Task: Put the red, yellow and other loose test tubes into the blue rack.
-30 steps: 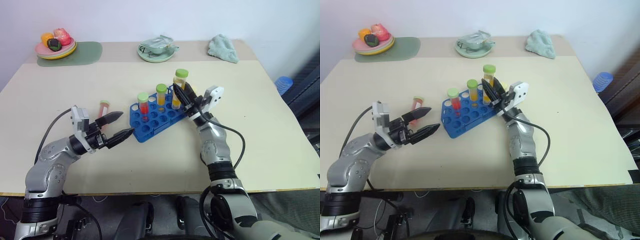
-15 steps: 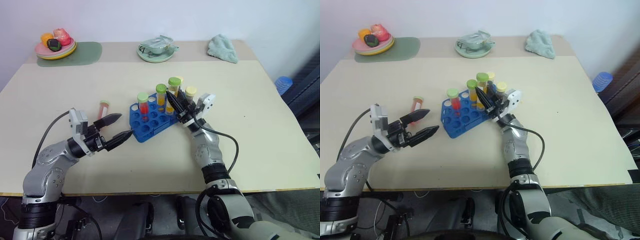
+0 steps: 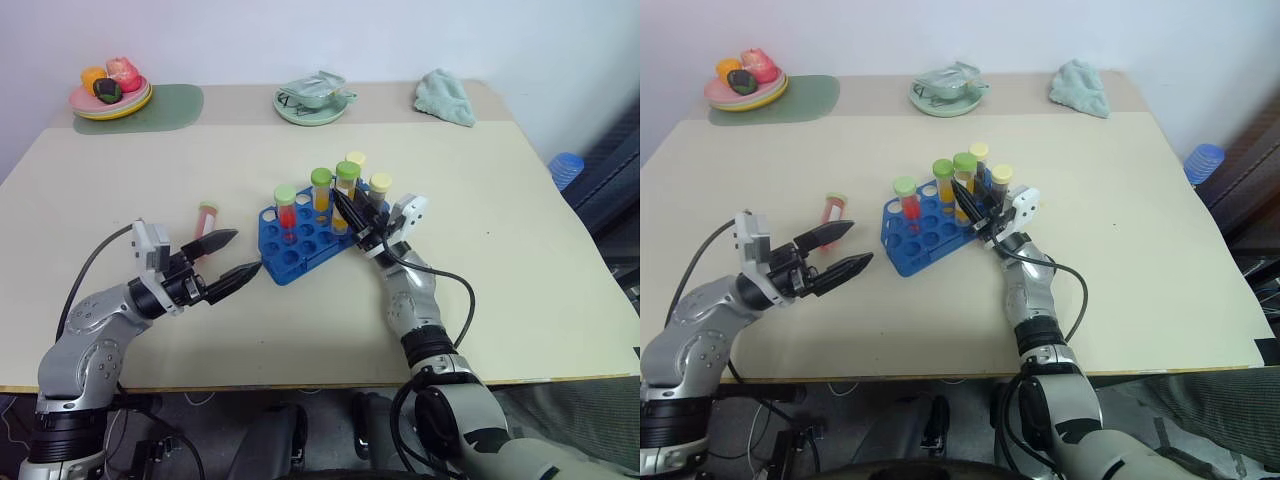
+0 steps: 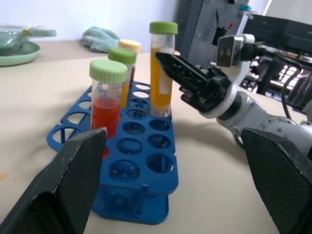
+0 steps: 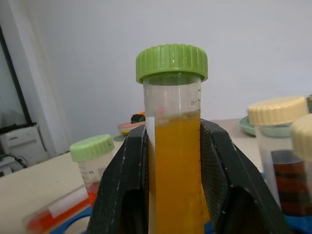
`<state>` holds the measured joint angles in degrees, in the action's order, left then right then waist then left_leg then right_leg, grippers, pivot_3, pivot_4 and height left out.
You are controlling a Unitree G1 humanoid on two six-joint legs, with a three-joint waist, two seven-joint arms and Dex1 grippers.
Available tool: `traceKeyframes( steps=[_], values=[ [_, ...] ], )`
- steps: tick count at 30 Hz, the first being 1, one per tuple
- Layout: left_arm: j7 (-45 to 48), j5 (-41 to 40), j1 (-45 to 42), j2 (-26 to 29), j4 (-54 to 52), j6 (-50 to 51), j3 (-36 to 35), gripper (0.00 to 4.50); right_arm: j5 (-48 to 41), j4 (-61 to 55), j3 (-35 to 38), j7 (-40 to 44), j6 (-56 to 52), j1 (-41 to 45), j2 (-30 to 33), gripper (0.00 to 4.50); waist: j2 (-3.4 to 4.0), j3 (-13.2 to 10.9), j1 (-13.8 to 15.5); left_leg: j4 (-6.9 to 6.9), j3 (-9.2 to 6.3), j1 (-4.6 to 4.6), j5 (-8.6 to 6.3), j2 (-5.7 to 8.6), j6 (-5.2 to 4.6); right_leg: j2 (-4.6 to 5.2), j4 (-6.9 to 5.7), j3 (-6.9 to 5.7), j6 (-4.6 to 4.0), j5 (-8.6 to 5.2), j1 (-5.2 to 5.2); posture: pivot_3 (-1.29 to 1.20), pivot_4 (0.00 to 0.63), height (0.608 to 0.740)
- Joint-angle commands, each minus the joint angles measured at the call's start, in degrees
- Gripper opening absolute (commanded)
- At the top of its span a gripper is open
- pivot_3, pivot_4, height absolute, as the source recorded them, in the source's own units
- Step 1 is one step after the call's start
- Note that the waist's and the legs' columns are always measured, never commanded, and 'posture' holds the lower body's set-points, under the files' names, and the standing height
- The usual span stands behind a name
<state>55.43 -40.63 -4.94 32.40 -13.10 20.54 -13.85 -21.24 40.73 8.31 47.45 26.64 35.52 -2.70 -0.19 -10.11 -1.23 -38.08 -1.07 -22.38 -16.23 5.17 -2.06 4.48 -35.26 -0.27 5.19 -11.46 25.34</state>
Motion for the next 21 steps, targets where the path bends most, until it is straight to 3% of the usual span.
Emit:
traceKeyframes(
  steps=[1,11,14,18,21],
  values=[
    [-0.1,-1.0,-0.1,0.7,-2.5,-0.5,-1.5,4.50,1.1,2.7,0.2,-0.3,2.9,0.1,0.7,0.98,0.00,0.0,0.0,0.00,0.00,0.00,0.00,0.00,0.00,0.00,0.00,0.00,0.00,0.00,0.00,0.00,0.150,0.740],
    [-0.6,-1.1,-0.4,0.4,-2.9,0.0,-1.3,4.50,1.5,4.1,-0.3,1.6,7.2,-0.5,1.2,0.98,0.00,0.0,0.1,0.00,0.00,0.00,0.00,0.00,0.00,0.01,0.02,0.00,0.00,0.00,-0.02,0.00,0.150,0.740],
    [-0.9,-1.3,-0.5,0.1,-2.8,0.1,-1.4,4.50,2.4,3.2,-0.9,1.5,9.4,-1.1,1.0,2.22,0.00,0.0,0.1,0.00,0.00,0.00,0.00,0.00,0.00,0.01,0.02,0.00,0.00,0.00,-0.02,0.00,0.150,0.740],
    [-2.3,-2.2,-0.7,-0.7,-2.8,0.4,-2.0,4.50,6.0,0.7,-2.3,-1.8,11.9,-1.6,2.2,4.19,0.00,0.0,0.0,0.01,0.00,0.00,0.00,0.00,0.01,0.00,0.01,0.00,0.00,0.00,-0.01,0.00,0.150,0.740],
    [-4.4,-3.3,-1.1,-1.5,-3.0,0.6,-2.8,4.50,9.4,-3.7,-4.0,-4.2,11.6,-2.5,4.5,4.19,0.00,0.0,0.1,0.01,0.00,0.00,0.02,0.00,0.03,0.00,0.00,0.00,0.00,0.00,0.00,0.00,0.150,0.740]
  ],
)
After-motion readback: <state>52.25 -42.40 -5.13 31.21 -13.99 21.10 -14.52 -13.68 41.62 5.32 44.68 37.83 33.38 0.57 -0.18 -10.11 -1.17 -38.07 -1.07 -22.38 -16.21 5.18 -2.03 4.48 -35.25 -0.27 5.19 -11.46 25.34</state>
